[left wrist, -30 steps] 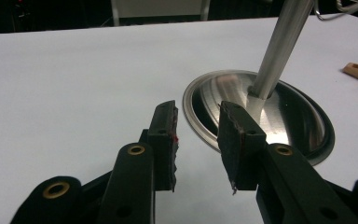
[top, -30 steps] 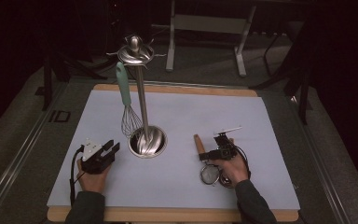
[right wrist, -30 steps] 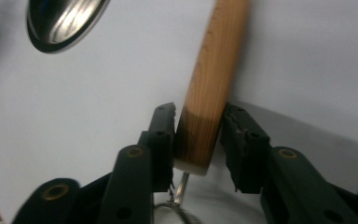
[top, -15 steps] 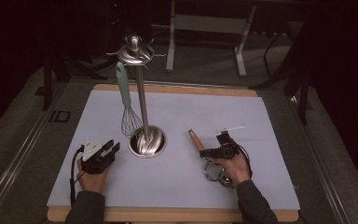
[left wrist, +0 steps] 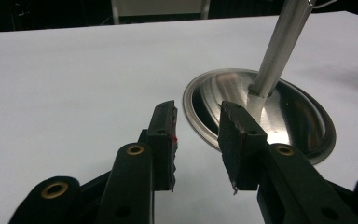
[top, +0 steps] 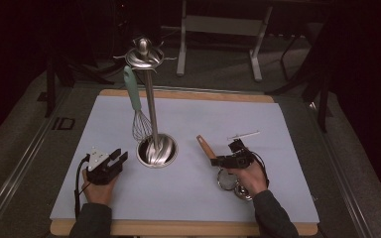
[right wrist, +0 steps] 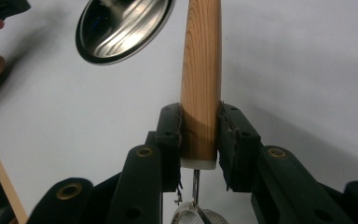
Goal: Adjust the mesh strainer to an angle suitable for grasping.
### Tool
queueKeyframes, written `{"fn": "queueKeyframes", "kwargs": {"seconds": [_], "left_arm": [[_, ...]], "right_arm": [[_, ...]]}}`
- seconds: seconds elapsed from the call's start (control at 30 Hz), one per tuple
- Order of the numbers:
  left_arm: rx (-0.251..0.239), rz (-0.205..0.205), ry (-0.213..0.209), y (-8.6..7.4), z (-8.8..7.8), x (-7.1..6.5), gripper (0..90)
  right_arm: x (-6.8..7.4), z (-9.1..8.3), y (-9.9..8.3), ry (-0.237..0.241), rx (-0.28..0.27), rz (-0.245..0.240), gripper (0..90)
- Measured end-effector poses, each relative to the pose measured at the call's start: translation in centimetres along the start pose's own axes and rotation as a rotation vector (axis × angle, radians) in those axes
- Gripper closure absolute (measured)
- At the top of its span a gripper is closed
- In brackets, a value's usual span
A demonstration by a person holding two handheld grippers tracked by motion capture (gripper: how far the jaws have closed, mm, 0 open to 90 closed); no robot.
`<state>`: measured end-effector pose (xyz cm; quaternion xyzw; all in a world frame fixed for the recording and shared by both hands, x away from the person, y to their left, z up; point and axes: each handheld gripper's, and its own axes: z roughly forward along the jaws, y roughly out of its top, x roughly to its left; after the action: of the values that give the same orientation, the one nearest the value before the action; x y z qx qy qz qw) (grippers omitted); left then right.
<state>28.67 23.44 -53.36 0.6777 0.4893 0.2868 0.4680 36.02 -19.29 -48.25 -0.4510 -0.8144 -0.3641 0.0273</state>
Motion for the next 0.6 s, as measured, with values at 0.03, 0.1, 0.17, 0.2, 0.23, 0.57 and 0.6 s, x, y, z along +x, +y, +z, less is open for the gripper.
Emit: {"fn": "queueKeyframes", "kwargs": {"seconds": [0.03,0.1,0.17,0.2,0.23,0.57,0.6], "left_arm": [[0.000,0.000,0.000,0.0,0.0,0.0,67.0],[0.000,-0.001,0.000,0.0,0.0,0.0,67.0],[0.001,0.000,0.000,0.0,0.0,0.0,67.0],[0.000,-0.001,0.001,0.0,0.0,0.0,67.0],[0.000,-0.002,0.001,0.0,0.0,0.0,67.0],[0.006,-0.004,0.000,0.0,0.1,0.0,66.9],[0.007,-0.002,0.000,0.0,0.1,0.0,66.9]], "right_arm": [[0.1,-0.1,0.1,0.000,-0.003,-0.008,71.0],[0.2,-0.2,0.2,0.003,-0.006,-0.018,71.0],[0.4,-0.5,0.5,0.014,-0.015,-0.034,71.0],[0.4,-0.6,0.6,0.014,-0.022,-0.043,71.1],[0.5,-0.7,0.7,0.014,-0.024,-0.050,71.0],[0.8,-2.2,1.6,0.038,-0.064,-0.091,71.1],[0.8,-2.3,1.7,0.045,-0.063,-0.097,71.0]]}}
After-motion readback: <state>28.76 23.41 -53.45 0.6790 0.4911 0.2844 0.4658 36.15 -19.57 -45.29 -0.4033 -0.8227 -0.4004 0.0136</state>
